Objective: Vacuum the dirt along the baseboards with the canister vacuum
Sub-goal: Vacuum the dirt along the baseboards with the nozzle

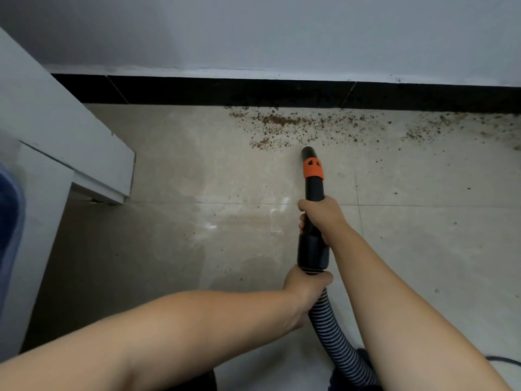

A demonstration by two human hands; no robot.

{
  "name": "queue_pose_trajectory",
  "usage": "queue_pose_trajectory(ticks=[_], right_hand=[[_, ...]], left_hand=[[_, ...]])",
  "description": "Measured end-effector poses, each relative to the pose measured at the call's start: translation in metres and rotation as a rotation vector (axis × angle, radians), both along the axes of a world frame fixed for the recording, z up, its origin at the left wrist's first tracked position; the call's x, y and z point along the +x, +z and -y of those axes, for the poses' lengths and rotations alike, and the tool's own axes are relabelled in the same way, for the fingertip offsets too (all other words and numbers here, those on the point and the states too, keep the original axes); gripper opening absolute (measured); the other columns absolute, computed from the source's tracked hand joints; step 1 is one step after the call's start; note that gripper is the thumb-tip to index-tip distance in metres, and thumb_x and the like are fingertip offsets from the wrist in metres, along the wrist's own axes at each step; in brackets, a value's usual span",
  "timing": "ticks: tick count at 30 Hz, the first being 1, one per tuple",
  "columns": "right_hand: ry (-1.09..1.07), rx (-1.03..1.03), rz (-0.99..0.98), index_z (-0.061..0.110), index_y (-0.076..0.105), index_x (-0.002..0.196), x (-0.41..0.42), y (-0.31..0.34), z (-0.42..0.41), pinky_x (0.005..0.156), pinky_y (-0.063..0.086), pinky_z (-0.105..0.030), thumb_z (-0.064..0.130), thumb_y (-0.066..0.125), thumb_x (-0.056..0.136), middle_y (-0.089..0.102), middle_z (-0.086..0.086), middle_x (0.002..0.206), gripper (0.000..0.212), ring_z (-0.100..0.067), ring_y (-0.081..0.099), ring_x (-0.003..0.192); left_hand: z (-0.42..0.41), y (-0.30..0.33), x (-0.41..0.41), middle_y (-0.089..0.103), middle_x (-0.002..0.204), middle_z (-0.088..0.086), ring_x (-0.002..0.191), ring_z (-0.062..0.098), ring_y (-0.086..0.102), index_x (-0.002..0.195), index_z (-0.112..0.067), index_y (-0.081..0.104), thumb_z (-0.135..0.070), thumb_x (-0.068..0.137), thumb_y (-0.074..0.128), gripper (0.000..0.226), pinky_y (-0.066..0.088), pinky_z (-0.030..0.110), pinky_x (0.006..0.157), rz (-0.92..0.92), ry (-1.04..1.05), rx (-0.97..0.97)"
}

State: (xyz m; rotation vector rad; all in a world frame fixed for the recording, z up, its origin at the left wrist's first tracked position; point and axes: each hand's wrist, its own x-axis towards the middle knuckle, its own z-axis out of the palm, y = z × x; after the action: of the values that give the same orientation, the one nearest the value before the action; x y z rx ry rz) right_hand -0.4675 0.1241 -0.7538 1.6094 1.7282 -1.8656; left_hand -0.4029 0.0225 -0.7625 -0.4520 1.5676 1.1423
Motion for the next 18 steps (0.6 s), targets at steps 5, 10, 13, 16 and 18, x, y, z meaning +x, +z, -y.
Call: queue_pose_trajectory(ticks=[5,10,13,16,18], right_hand=[[0.140,-0.040,-0.020,0.005,0.048,0.094,-0.020,-0.001,0.026,0.049,0.047,-0.028,0.003,0.057,0.081,0.052,-0.010,0.062,0.016,-0.021,0.050,0.046],[0.266,-0.102,-0.035,0.005,0.048,0.100,-0.042,-0.002,0.050,0.049,0.047,-0.028,0.004,0.057,0.082,0.053,-0.009,0.062,0.020,-0.020,0.050,0.045],[0.294,-0.095,-0.032,0.006,0.049,0.103,-0.055,-0.004,0.054,0.052,0.048,-0.029,0.007,0.058,0.081,0.055,-0.008,0.062,0.023,-0.018,0.052,0.045],[0.221,-0.071,-0.033,0.004,0.049,0.099,-0.056,-0.005,0.041,0.050,0.048,-0.029,0.006,0.058,0.082,0.054,-0.009,0.062,0.020,-0.020,0.051,0.045],[0.127,-0.054,-0.037,0.003,0.049,0.096,-0.049,-0.008,0.025,0.049,0.046,-0.028,0.005,0.059,0.081,0.052,-0.010,0.060,0.018,-0.021,0.050,0.044]], left_hand=[[0.019,-0.002,-0.009,0.070,0.100,0.011,0.093,0.026,0.066,0.106,-0.012,0.063,-0.017,0.079,0.067,0.028,0.054,0.040,0.086,-0.015,0.078,-0.016],[0.032,0.002,-0.019,0.070,0.102,0.014,0.093,0.027,0.065,0.107,-0.010,0.063,-0.014,0.082,0.063,0.025,0.052,0.033,0.076,-0.103,0.179,-0.074],[0.031,0.007,-0.027,0.069,0.101,0.016,0.088,0.027,0.064,0.106,-0.008,0.063,-0.014,0.084,0.061,0.023,0.045,0.027,0.066,-0.172,0.208,-0.121],[0.023,0.007,-0.032,0.069,0.102,0.012,0.090,0.026,0.064,0.110,-0.012,0.062,-0.015,0.084,0.061,0.026,0.050,0.031,0.072,-0.189,0.158,-0.113],[0.015,0.003,-0.031,0.068,0.103,0.010,0.094,0.026,0.064,0.113,-0.013,0.060,-0.018,0.083,0.063,0.031,0.051,0.033,0.078,-0.192,0.101,-0.109]])
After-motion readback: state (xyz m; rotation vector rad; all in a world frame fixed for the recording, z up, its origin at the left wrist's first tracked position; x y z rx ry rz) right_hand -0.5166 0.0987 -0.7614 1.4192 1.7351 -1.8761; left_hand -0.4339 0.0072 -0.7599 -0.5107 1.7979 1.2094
